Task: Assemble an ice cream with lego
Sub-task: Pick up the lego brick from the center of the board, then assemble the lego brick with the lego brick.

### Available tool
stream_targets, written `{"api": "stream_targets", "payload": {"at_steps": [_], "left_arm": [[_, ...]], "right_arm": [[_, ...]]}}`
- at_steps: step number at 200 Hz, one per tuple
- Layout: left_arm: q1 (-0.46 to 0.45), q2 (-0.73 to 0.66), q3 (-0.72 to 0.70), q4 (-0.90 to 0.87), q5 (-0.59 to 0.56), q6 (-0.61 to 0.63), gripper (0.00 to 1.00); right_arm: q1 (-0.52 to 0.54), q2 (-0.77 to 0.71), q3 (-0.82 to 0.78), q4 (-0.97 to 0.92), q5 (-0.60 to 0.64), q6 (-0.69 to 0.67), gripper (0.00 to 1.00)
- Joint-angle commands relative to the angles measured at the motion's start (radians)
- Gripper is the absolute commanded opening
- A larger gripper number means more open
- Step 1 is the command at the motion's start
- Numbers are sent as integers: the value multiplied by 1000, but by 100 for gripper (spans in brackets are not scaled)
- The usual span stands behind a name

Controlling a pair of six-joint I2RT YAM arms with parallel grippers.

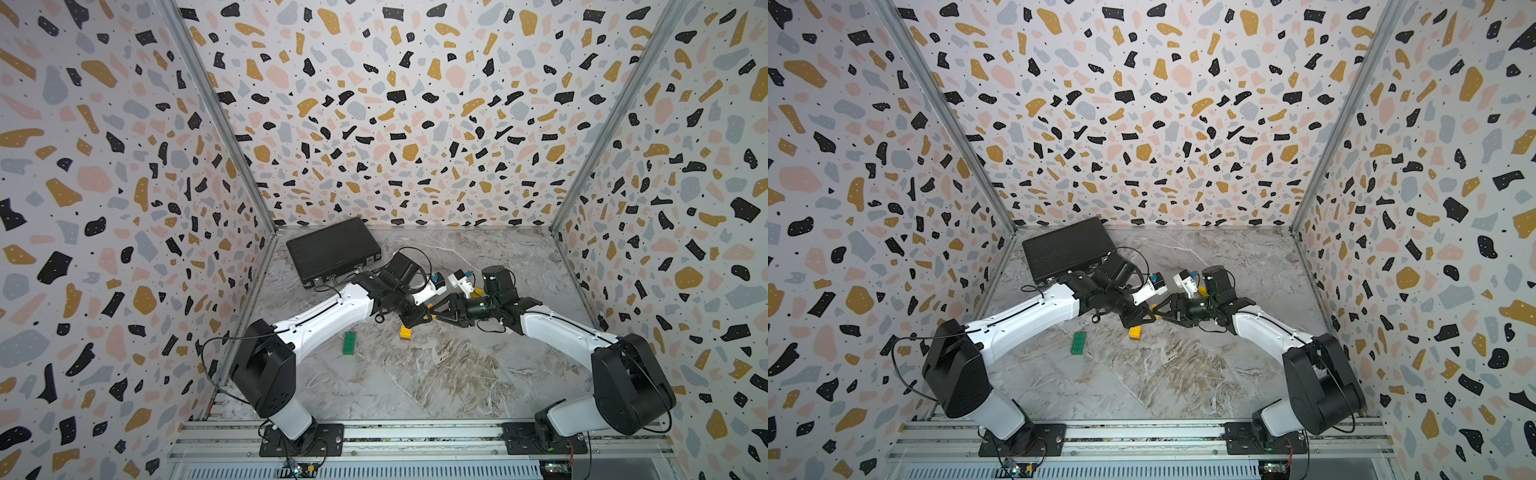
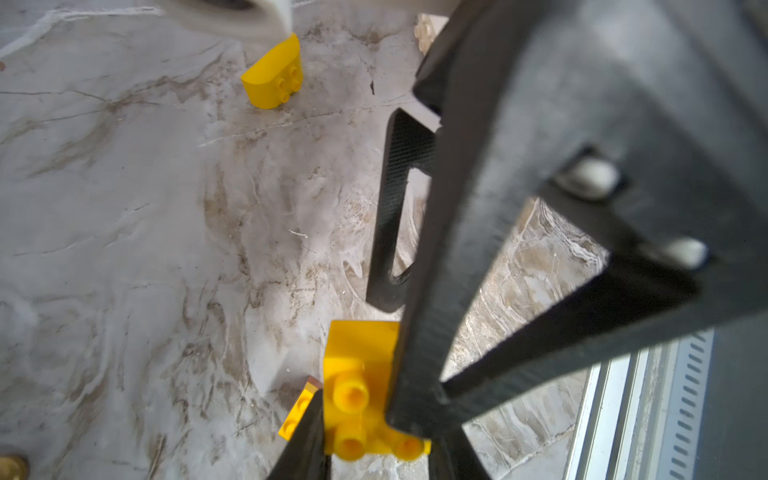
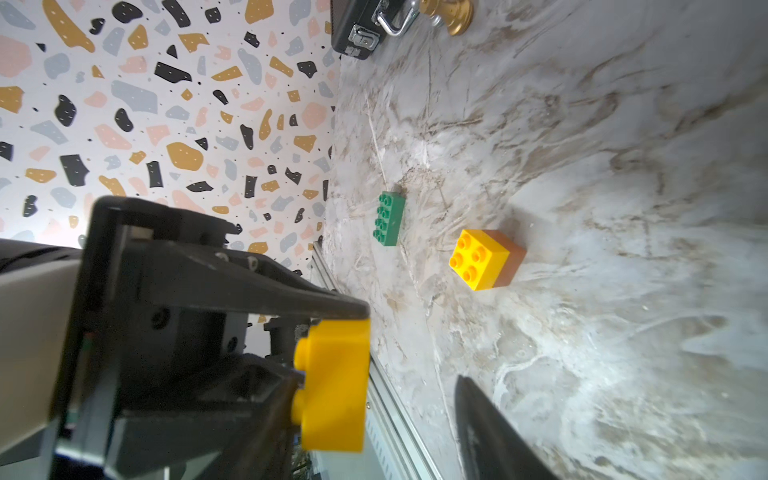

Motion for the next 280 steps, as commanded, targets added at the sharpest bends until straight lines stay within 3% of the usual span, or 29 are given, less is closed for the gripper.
{"api": "stream_targets", "payload": {"at_steps": [1,47,96,128,193,280], "left_arm": [[7,-33,-33,15,-64,-99,9],[6,-108,-133,-7,-140,-307,3],[-12,-77,-146,-64,-217,-526,1],[-30,-20,-122,-103,-314,-564,0],[-64,88,-71,-118,-386,-656,1],[-70,193,-18,-113,-399,-700,5]], "right_arm": [[-6,-76,-19,-21,89,-40,72],[-54,-195,-91,-5,246,-23,79],[-54,-61,-27,-192,396,-81,73],[-46,32,-1,-226,411,-85,67],[16,147,62,-283,446,-119,56],[56,209,98,-308,445,-138,55]]}}
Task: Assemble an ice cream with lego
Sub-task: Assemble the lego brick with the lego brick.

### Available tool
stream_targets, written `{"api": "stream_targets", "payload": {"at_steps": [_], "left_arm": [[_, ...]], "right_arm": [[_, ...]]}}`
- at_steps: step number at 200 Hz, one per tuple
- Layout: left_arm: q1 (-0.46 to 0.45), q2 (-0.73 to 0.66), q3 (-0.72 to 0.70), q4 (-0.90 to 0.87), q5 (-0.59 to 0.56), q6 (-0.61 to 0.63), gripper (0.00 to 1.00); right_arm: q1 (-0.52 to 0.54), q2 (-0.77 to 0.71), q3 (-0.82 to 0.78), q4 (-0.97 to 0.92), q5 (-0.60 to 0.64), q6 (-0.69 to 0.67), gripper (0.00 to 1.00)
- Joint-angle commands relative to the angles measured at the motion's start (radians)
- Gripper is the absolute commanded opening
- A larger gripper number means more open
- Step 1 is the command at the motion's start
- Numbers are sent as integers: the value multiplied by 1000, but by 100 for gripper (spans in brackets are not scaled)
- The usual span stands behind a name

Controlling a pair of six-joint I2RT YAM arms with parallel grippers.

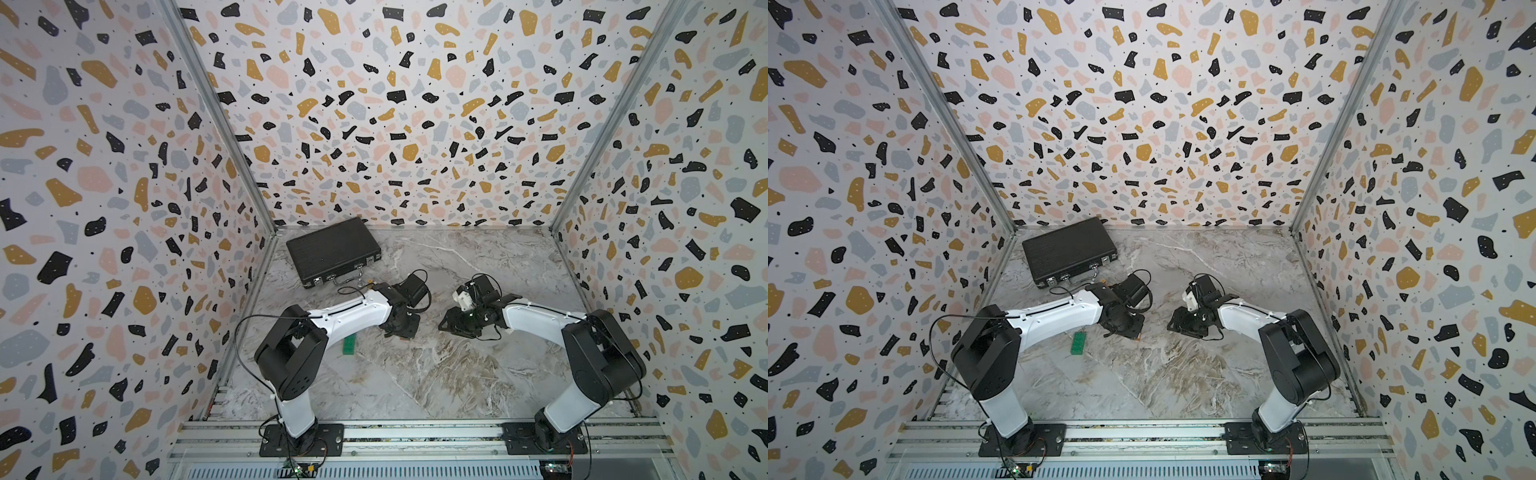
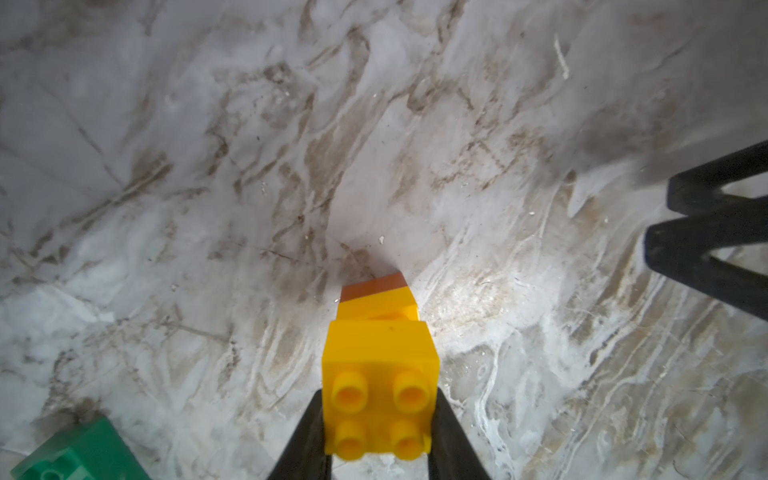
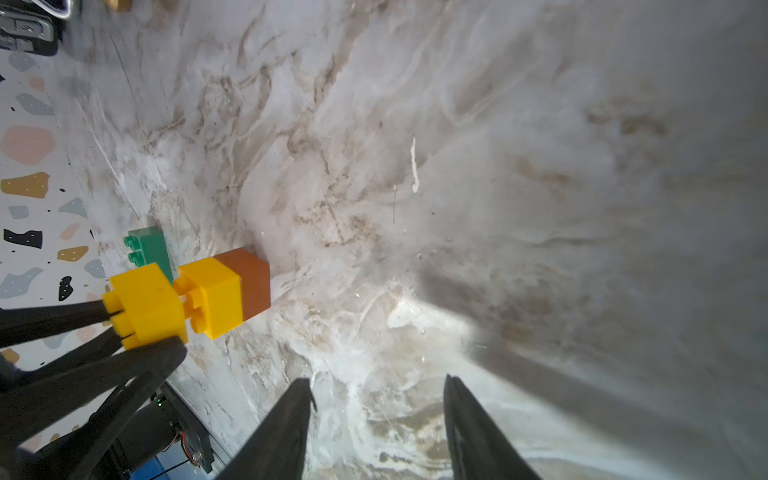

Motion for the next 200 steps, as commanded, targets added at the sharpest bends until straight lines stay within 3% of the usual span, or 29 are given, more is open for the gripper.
{"api": "stream_targets", "payload": {"at_steps": [1,200], "left_arm": [[-9,16,37,-8,-17,-27,5],[-48,14,28,-62,-79,-86,16]], "right_arm": [[8,-2,33,-34,14,-19,55],[22,-1,46,-59,40,-36,56]]}}
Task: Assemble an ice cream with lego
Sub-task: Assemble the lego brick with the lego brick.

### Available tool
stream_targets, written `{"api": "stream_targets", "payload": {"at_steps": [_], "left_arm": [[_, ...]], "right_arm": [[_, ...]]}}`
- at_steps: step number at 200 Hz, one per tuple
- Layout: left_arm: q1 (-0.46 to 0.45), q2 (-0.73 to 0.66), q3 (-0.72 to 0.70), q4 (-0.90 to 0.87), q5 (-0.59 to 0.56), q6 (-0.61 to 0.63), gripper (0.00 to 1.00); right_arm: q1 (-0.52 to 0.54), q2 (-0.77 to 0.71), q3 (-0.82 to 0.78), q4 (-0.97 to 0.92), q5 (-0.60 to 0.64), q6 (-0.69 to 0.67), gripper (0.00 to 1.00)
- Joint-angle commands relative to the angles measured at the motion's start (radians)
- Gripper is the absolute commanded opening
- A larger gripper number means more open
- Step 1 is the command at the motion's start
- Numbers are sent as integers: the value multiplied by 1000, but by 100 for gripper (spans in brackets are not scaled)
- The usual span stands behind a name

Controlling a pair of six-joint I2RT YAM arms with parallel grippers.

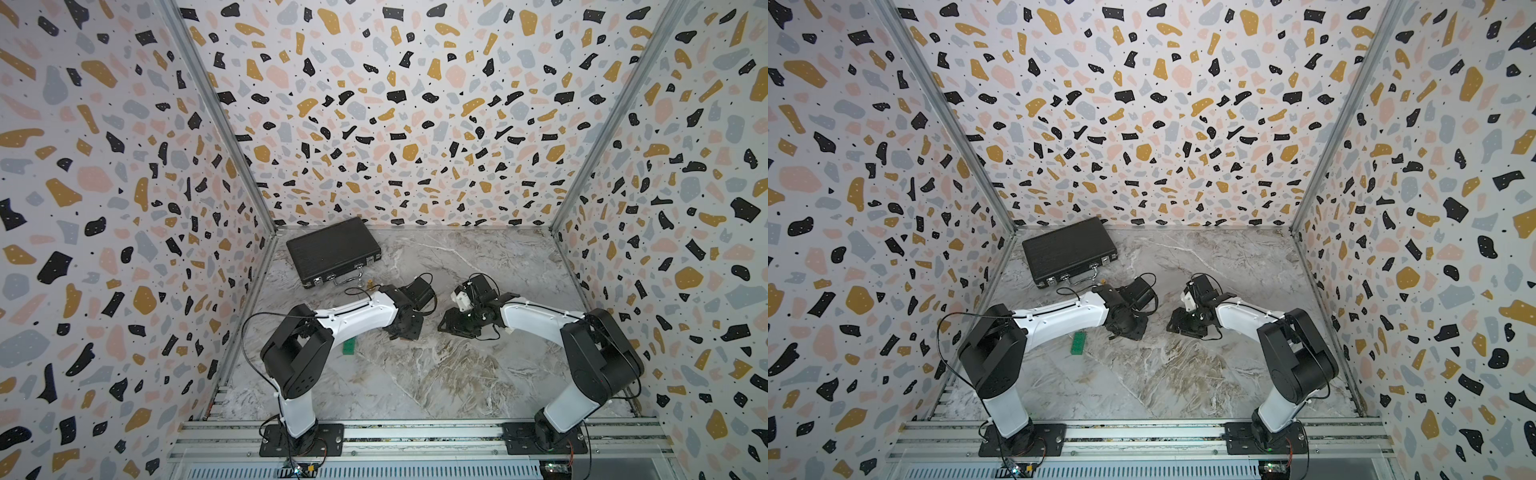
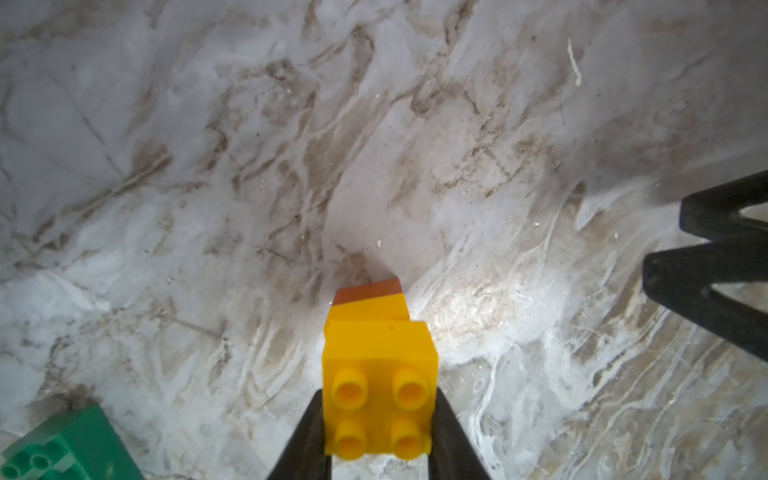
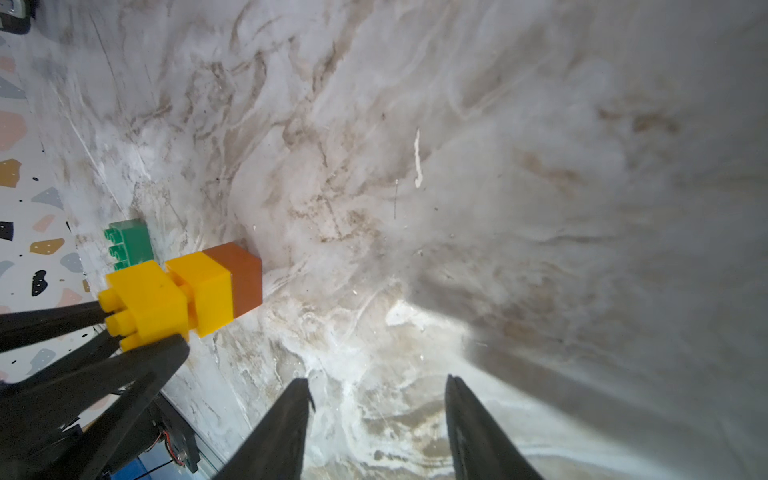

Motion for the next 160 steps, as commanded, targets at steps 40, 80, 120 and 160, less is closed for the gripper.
{"api": "stream_targets", "payload": {"at_steps": [40,80,120,160], "left_arm": [[-6,10,4,-44,-21,-34,25],[-7,16,5,-40,-9,-42,36],[-6,13,2,-33,-6,-45,49],[-7,11,19,-28,0,-45,55]], "right_arm": [[11,-5,30,-29,15,-15,56],[14,-2,31,-30,15,-16,57],[14,-3,32,-31,16,-18,58],[16,-3,33,-32,19,-20,59]]}}
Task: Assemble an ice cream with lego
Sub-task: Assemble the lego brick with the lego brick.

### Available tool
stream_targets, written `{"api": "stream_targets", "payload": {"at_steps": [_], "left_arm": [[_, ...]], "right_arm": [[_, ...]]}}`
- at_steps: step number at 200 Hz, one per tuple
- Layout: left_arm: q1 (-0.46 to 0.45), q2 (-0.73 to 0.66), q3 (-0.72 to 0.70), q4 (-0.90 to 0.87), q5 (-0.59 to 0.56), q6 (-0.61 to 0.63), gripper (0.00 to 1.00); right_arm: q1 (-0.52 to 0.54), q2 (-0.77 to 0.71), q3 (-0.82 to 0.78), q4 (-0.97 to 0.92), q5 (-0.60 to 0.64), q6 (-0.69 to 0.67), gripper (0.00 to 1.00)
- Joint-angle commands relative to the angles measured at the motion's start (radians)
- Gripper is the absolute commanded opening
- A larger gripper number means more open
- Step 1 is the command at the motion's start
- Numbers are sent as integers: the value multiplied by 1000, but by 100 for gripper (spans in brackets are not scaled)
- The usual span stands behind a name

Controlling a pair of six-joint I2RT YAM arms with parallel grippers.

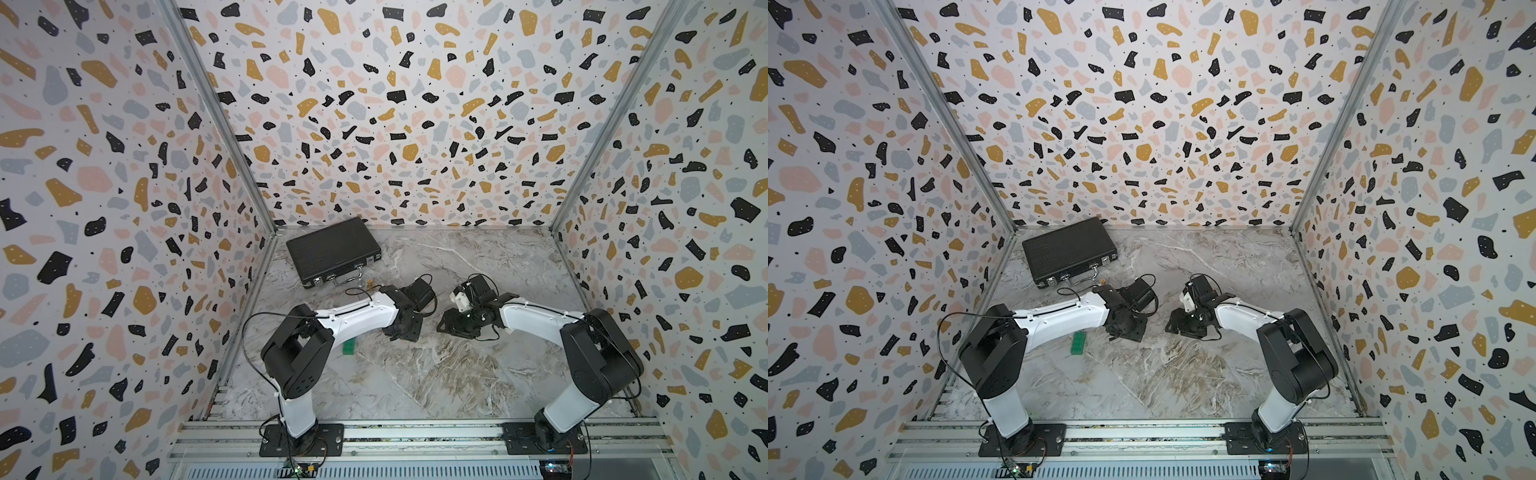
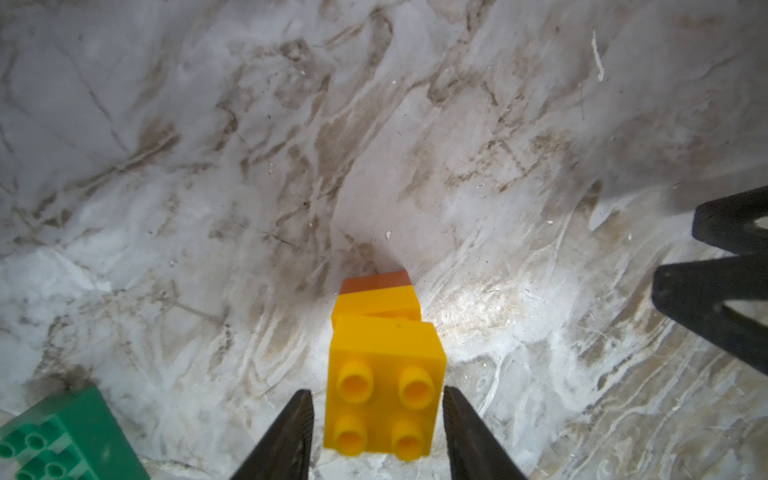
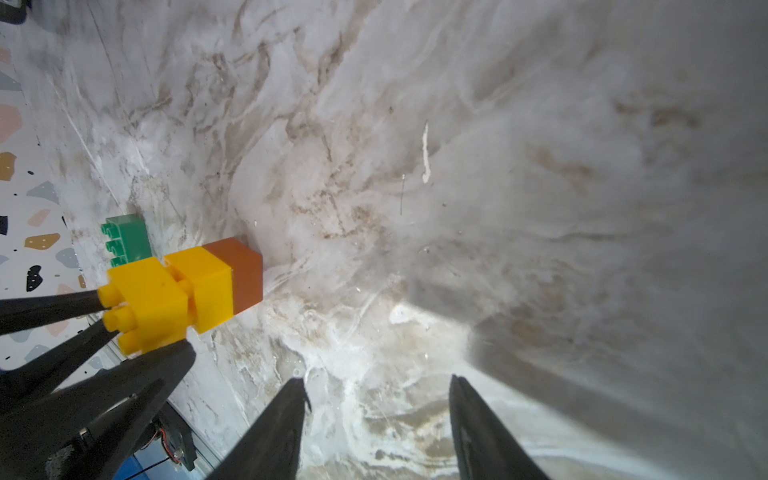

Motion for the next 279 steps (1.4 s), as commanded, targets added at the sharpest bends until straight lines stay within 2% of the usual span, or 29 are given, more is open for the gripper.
{"api": "stream_targets", "payload": {"at_steps": [1,51,85,110,127,166,186,217,279], "left_arm": [[-4,10,20,-12,5,-6,55],[-5,-34,23,-12,-3,1,71],[11,-100,28,-28,18,20,75],[56,-161,9,-15,92,44,75],[100,-194,-12,13,186,73,75],[236,-218,-93,106,408,83,64],[270,-208,-120,158,490,78,59],[290,-179,-141,207,556,80,55],[317,-153,-185,268,604,73,50]], "right_arm": [[6,-3,33,-32,15,-17,59],[8,-6,30,-27,15,-17,60],[8,-10,16,17,-24,1,59],[8,-20,-2,65,-65,23,56],[8,-30,-30,140,-111,62,55],[8,-25,-107,412,-228,205,49],[9,-3,-139,551,-270,287,49],[15,37,-161,704,-311,379,47],[41,98,-150,781,-348,428,43]]}}
